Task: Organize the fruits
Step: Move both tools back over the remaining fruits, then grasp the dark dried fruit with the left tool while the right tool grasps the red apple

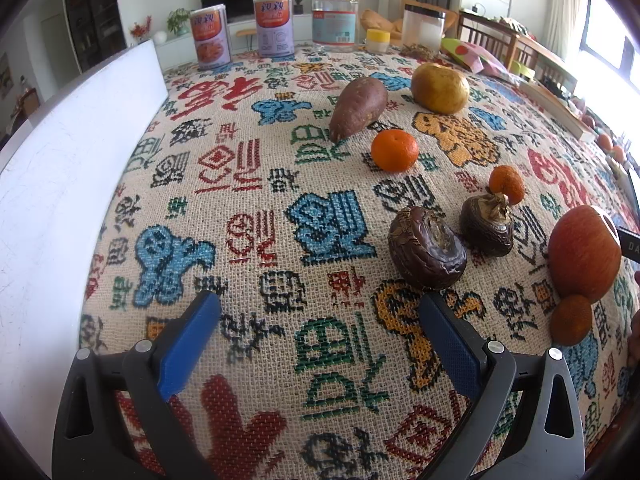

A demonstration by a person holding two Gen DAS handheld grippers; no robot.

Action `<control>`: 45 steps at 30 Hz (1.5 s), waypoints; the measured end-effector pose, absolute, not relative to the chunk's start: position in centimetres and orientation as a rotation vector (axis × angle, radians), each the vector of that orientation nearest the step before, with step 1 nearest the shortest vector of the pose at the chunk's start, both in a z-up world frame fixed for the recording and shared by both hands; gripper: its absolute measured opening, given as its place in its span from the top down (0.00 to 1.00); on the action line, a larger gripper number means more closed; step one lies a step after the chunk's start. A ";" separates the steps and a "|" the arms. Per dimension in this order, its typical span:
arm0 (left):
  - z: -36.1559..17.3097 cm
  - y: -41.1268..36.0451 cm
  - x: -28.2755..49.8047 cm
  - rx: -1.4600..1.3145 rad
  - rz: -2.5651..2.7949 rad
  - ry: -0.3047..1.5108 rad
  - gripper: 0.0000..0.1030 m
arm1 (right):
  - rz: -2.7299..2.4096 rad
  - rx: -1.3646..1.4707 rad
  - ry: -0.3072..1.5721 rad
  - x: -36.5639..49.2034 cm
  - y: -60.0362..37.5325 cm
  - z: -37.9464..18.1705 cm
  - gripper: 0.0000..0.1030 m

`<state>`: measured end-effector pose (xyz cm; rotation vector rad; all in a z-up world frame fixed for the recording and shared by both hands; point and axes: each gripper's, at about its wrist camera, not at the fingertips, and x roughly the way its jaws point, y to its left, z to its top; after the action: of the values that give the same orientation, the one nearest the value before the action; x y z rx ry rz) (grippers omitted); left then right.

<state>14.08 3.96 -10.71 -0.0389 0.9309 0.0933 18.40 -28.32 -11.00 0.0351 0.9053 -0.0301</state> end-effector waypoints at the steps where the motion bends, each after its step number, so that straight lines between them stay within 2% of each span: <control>1: -10.7 4.0 14.1 -0.039 0.093 0.931 0.02 | -0.031 0.035 0.905 18.4 -28.3 -11.0 0.00; 27: -10.2 4.3 13.9 -0.103 -0.001 0.912 0.04 | -0.030 0.036 0.905 18.4 -28.3 -11.0 0.00; 32: -10.0 1.4 14.7 -0.004 -0.109 0.908 0.05 | -0.031 0.036 0.905 18.4 -28.3 -11.0 0.00; 33: -9.9 0.9 15.0 0.017 -0.118 0.901 0.09 | -0.031 0.036 0.905 18.4 -28.3 -11.0 0.00; 34: -10.0 0.4 15.3 0.038 -0.127 0.900 0.23 | -0.031 0.036 0.905 18.4 -28.3 -11.0 0.00; 35: -10.2 0.0 15.8 0.062 -0.130 0.910 0.32 | -0.031 0.036 0.905 18.4 -28.3 -11.0 0.00; 36: -10.1 -0.2 16.0 0.072 -0.133 0.893 0.34 | -0.031 0.036 0.905 18.4 -28.3 -11.0 0.00; 37: -10.0 -0.2 16.2 0.066 -0.144 0.890 0.48 | -0.031 0.036 0.905 18.4 -28.3 -11.0 0.00; 38: -9.8 0.0 16.4 0.047 -0.157 0.888 0.57 | -0.031 0.036 0.905 18.4 -28.3 -11.0 0.00; 45: -8.8 2.4 13.7 -0.059 -0.115 0.892 0.57 | -0.018 0.083 0.881 17.8 -28.9 -10.6 0.00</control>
<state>13.67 2.45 -8.80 -0.0593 0.8916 -0.1147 17.83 -28.88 -10.56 0.0834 0.8814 -0.0179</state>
